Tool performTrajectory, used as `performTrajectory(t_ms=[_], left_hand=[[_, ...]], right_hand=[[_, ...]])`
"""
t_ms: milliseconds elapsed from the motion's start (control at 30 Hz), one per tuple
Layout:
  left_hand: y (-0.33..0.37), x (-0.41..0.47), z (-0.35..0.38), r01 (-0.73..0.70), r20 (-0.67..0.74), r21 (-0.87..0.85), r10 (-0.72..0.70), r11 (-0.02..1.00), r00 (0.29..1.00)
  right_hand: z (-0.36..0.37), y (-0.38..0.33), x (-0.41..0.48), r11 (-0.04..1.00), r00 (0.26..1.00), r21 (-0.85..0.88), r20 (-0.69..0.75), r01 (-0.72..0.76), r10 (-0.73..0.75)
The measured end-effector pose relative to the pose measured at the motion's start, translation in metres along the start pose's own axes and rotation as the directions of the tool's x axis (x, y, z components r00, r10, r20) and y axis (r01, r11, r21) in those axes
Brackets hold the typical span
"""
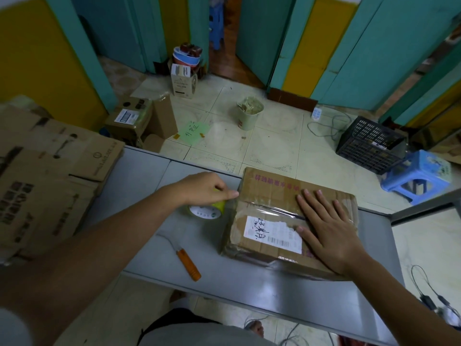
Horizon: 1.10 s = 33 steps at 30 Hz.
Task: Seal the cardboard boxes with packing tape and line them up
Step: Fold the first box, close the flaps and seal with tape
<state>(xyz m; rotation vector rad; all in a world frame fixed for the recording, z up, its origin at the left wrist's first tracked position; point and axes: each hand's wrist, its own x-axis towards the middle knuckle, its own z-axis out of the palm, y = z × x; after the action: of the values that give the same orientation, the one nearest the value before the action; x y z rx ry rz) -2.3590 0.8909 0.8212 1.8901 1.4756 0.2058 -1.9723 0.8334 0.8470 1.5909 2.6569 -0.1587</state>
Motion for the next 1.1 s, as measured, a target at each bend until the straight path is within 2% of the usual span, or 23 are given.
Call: performTrajectory(t_ms=[133,233,300,433,600,667,867,1033,1100], left_hand=[[-0.006,-0.004,0.003,-0.054,0.081,-0.229,0.075,0.972,0.994],[-0.015,-0.009,0.011,-0.098,0.123,-0.32,0.144,0.942,0.982],[-0.019,-0.014,0.02,-0.124,0.113,-0.325,0.169,0.938,0.979],[-0.02,-0.021,0.035,-0.094,0.082,-0.312,0.125,0.945,0.989],[-0.023,-0.022,0.051,0.033,0.069,-0.207,-0.019,0.978,0.997],[-0.021,-0.023,0.06,0.062,0.059,-0.216,-0.05,0.974,0.997],[-0.014,-0.032,0.073,0.039,-0.069,-0.352,-0.067,0.935,0.995],[-0.009,-0.044,0.077,0.007,-0.144,-0.281,-0.049,0.96,0.988],[-0.008,-0.049,0.082,0.015,-0.15,-0.321,-0.067,0.947,0.986]], right_hand=[[-0.008,0.009,-0.004,0.999,0.999,0.008,0.012,0.032,-0.032],[-0.014,0.019,-0.007,0.997,0.995,0.013,0.053,0.079,-0.079],[-0.017,0.02,-0.006,0.996,0.993,0.01,0.071,0.091,-0.091],[-0.015,0.019,-0.005,0.995,0.993,0.011,0.061,0.102,-0.103],[-0.012,0.019,-0.006,0.994,0.994,0.013,0.039,0.104,-0.104],[-0.011,0.02,-0.006,0.995,0.994,0.018,0.033,0.101,-0.102],[-0.015,0.024,-0.002,0.994,0.994,0.051,0.035,0.101,-0.103],[-0.026,0.035,0.011,0.986,0.987,0.089,0.076,0.138,-0.145],[-0.025,0.04,0.011,0.983,0.984,0.08,0.055,0.166,-0.171]])
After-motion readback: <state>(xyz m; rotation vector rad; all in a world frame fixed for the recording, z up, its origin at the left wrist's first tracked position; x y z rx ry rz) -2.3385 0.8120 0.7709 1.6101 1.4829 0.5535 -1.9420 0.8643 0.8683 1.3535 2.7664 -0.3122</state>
